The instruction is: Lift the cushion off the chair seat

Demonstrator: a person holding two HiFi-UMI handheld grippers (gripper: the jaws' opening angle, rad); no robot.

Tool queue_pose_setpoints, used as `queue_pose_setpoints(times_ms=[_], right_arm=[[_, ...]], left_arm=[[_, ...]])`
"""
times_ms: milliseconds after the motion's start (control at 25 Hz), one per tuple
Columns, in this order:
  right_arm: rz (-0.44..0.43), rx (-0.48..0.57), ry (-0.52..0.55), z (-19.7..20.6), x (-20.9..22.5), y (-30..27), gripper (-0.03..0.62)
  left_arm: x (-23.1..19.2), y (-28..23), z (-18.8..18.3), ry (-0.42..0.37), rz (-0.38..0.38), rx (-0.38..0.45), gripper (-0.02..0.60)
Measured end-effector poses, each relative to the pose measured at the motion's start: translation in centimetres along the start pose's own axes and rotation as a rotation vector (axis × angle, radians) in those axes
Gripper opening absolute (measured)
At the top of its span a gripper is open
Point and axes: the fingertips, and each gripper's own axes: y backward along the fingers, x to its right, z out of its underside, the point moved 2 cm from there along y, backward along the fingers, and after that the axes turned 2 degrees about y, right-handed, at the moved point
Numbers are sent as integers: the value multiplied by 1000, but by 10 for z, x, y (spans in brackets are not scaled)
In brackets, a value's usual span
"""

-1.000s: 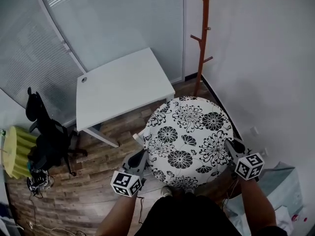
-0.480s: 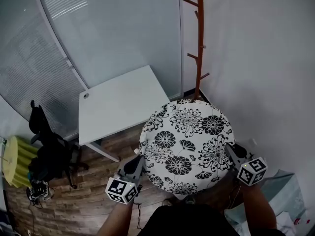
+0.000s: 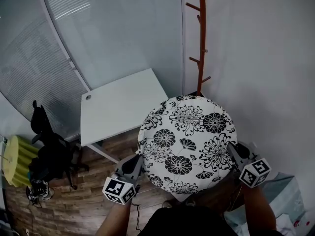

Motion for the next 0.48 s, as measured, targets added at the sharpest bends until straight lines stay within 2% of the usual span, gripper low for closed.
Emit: queue_pose_setpoints(times_ms=[480], right_arm=[[11, 17, 20, 2, 0, 0, 60]], left_arm=[[2, 3, -4, -23, 4, 9, 14]])
